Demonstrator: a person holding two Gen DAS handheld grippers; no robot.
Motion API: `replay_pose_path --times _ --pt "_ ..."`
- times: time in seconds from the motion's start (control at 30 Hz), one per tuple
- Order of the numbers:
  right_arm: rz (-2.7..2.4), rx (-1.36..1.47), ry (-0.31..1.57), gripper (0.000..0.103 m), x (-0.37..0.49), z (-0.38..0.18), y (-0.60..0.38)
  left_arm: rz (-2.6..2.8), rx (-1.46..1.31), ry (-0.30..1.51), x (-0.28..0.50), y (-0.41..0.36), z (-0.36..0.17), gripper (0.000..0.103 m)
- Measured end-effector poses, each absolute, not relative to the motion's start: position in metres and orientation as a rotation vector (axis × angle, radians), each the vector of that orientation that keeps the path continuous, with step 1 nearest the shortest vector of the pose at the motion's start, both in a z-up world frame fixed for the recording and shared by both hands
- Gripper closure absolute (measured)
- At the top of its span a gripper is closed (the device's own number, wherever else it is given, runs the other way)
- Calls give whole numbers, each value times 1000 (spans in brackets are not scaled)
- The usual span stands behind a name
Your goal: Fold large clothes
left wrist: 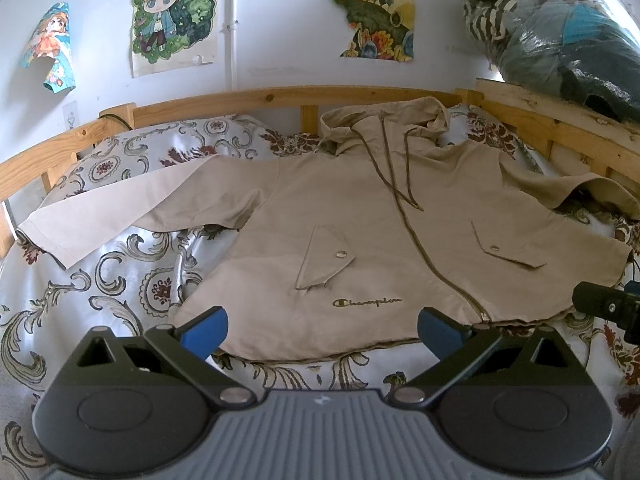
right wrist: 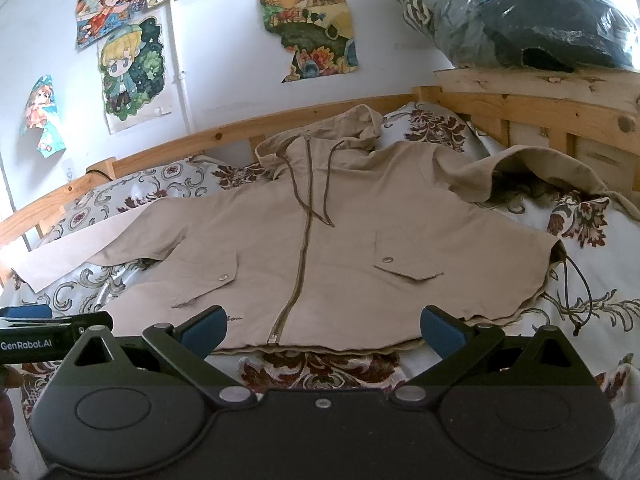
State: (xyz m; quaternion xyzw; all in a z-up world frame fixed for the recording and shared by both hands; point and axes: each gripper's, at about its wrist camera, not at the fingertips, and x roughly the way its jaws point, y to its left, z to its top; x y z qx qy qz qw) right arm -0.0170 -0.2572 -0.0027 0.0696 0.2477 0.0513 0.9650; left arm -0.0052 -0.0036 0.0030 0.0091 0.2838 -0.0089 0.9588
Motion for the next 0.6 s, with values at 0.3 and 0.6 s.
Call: replay_pose_path --times 0.3,0.6 --pt "46 155 583 1 -10 -8 -259 2 5 692 9 3 -10 1" --pt "-34 199 720 1 4 -9 -272 -35 97 757 43 0 12 1"
